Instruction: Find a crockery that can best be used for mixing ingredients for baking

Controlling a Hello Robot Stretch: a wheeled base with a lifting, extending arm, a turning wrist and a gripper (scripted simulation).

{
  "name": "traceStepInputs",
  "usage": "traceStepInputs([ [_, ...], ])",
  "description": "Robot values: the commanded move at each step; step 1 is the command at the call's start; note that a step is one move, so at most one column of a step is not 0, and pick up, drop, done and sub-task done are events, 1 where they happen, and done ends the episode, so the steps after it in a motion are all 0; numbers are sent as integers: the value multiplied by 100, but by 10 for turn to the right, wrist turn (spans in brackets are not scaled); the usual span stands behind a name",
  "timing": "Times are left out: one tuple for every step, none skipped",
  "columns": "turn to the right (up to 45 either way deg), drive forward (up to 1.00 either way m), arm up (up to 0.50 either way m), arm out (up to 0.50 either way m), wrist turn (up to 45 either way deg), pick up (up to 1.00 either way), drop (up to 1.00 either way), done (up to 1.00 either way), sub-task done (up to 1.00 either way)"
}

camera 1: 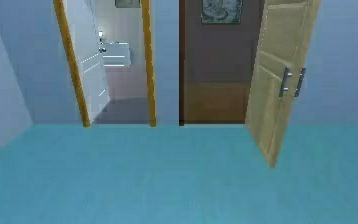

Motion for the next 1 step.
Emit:
traceStepInputs([
  [-180,0,0,0,0,0,0,0,0],
])
